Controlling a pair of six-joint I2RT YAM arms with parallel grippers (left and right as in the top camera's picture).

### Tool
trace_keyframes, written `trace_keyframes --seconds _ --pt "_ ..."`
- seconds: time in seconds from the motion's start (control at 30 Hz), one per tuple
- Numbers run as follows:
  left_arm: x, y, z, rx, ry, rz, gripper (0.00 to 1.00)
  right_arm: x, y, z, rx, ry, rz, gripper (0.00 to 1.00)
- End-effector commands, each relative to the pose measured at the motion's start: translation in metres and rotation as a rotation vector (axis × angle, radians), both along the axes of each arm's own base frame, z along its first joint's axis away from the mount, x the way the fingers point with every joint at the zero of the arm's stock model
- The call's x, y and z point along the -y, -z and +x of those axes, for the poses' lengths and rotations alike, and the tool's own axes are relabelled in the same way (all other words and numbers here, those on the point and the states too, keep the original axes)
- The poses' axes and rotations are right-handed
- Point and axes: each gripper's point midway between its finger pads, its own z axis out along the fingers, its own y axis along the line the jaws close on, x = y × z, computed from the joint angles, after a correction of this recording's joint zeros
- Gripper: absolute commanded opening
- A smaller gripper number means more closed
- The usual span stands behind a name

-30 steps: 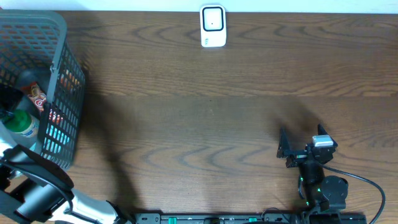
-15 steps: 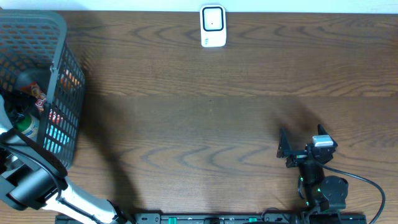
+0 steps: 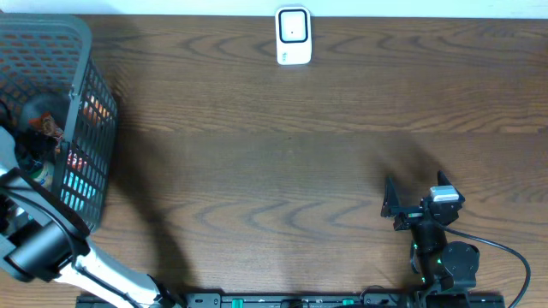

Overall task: Scan the item barcode
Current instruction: 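Grasp the green-capped bottle with the left gripper and lift it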

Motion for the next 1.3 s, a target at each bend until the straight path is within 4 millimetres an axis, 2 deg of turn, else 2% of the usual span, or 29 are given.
trace_keyframes --seconds 0.0,0.3,0.37,0.4,1.07,1.27 --pt "-0.004 0.006 -0.002 -0.014 -0.013 0.011 0.98 0.002 0.001 0.0 0.001 0.006 0.0 0.99" --pt "-0.008 0.006 0.002 0.001 -0.014 0.027 0.99 0.002 0.001 0.0 0.001 0.007 0.0 0.99" --pt "-0.008 0.006 0.002 0.001 -0.014 0.027 0.92 0.002 0.001 0.0 0.001 0.006 0.0 0.99" --pt "-0.008 0.006 0.002 0.001 -0.014 0.027 0.92 0.002 0.001 0.0 0.001 0.007 0.0 0.99" --pt "-0.005 0.023 -0.002 0.001 -0.014 0.028 0.92 0.002 0.001 0.0 0.001 0.006 0.0 0.99" --pt "-0.005 0.023 -0.002 0.0 -0.014 0.027 0.75 0.002 0.001 0.0 0.001 0.006 -0.001 0.99"
